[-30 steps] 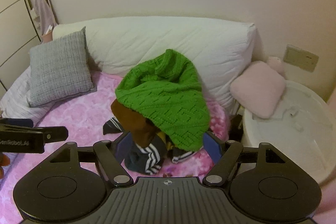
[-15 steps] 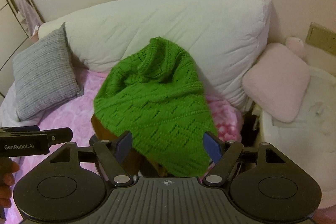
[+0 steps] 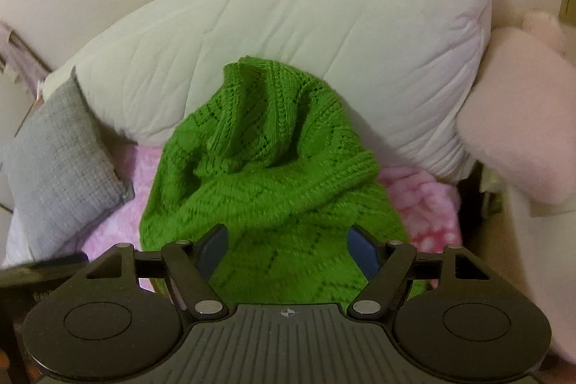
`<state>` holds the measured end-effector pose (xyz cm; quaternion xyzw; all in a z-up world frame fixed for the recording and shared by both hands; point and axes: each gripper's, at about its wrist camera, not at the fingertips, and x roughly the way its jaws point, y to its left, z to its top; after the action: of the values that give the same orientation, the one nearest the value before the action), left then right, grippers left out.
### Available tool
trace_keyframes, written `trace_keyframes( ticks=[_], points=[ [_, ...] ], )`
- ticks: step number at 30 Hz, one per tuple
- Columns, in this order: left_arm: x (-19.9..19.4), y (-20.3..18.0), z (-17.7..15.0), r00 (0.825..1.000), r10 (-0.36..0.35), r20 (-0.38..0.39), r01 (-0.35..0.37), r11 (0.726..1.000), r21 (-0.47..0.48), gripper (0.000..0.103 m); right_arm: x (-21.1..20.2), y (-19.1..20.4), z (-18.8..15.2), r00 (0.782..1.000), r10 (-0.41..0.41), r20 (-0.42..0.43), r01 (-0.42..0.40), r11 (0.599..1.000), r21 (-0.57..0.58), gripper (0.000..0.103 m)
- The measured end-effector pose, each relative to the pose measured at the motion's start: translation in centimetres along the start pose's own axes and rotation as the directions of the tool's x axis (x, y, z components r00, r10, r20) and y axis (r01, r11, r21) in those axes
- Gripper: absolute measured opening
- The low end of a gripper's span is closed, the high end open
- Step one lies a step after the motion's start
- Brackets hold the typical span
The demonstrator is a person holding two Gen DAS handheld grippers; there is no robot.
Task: Fold large clothes
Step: 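Grasp the green knit vest with both grippers and lift it, then carry the green vest to the open bed area and release it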
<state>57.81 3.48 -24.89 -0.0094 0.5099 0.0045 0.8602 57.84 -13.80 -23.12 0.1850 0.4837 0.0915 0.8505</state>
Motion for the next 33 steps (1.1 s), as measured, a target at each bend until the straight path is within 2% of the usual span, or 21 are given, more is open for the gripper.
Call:
trace_keyframes(
  ticks=[3,9,11,12,13,15,20,24,27,29,33],
  points=[
    [1.5,0.5,0.6,1.000,0.001,-0.013,-0.001,1.000,-0.004,0.101,2.0,-0.4,0.4,1.000,0.003,-0.001,-0.003,0.999,0.054,0.070],
    [3.6,1.2,1.4,1.000,0.005,-0.016,-0.005,1.000,-0.004,0.101,5.5,-1.3,0.5,1.000,-0.014,-0.014,0.016,0.986,0.169,0.056],
    [3.8,1.4,1.5,1.000,0.003,-0.015,-0.003,1.000,-0.009,0.101,5.9,-1.2,0.6,1.000,-0.031,-0.001,0.031,0.987,0.158,0.037],
    [3.7,1.5,1.5,1.000,0.001,-0.014,-0.001,1.000,-0.012,0.101,5.9,-1.0,0.7,0.999,-0.044,0.005,0.043,0.990,0.137,0.015],
    [3.5,1.6,1.4,1.000,0.000,-0.011,0.000,1.000,-0.013,0.101,5.7,-0.9,0.8,0.999,-0.040,0.013,0.039,0.994,0.105,0.003],
    [2.9,1.8,1.2,1.000,-0.002,-0.003,0.002,1.000,-0.019,0.101,4.8,-0.3,1.0,0.999,-0.029,0.039,0.027,0.998,0.057,0.002],
    [-1.0,3.4,-0.1,0.999,-0.007,0.051,0.010,0.997,-0.070,0.101,-0.8,3.4,0.4,0.985,0.037,0.166,-0.005,0.982,-0.188,0.001],
    [-6.0,6.1,-2.7,0.993,0.016,0.114,0.002,0.988,-0.155,0.101,-6.2,7.2,-2.0,0.956,0.136,0.262,-0.022,0.918,-0.395,0.000],
    [-10.4,8.1,-5.3,0.984,0.047,0.169,-0.011,0.978,-0.209,0.101,-10.7,10.6,-4.2,0.914,0.257,0.315,-0.053,0.844,-0.533,0.000],
    [-13.5,9.3,-7.1,0.975,0.077,0.207,-0.025,0.970,-0.242,0.101,-13.3,12.7,-5.6,0.889,0.332,0.316,-0.084,0.795,-0.600,0.000],
    [-20.8,12.4,-12.4,0.951,0.146,0.274,-0.045,0.938,-0.344,0.101,-18.2,17.2,-8.9,0.836,0.482,0.261,-0.183,0.694,-0.697,0.000]
  ],
)
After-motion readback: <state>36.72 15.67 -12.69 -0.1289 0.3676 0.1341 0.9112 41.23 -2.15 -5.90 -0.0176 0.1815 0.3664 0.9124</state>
